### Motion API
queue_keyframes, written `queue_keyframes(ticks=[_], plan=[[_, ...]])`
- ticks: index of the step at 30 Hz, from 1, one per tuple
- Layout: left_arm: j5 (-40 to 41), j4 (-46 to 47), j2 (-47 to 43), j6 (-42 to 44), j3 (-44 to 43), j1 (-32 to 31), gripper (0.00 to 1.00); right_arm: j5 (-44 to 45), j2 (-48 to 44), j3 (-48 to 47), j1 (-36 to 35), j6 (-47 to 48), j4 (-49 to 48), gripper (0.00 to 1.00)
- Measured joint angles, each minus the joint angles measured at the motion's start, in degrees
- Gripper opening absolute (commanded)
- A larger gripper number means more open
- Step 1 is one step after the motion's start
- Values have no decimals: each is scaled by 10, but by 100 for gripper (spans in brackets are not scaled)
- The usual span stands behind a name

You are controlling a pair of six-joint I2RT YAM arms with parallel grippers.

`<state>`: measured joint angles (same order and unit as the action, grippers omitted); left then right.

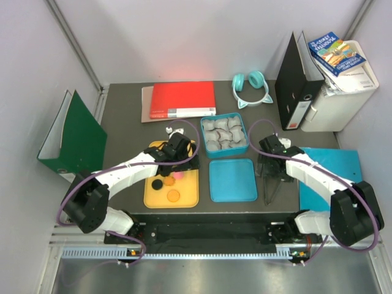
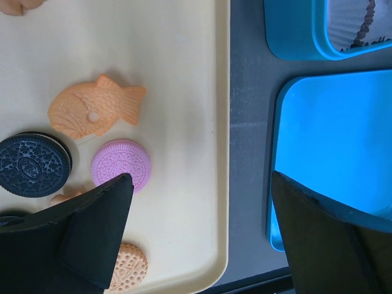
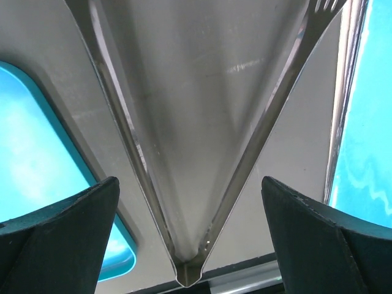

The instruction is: Pack the cookies

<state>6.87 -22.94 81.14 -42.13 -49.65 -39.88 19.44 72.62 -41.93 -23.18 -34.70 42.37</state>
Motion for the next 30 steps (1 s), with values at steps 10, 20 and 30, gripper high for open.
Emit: queue_keyframes(ticks=[10, 20, 30], plan=[[0, 3, 0, 0, 1, 0, 98, -16, 25, 18, 7, -18, -14, 99], [0, 3, 0, 0, 1, 0, 98, -67, 61, 24, 34, -39, -72, 88], [0, 3, 10, 0, 1, 0, 98, -65, 69, 17, 40, -44, -74, 41]])
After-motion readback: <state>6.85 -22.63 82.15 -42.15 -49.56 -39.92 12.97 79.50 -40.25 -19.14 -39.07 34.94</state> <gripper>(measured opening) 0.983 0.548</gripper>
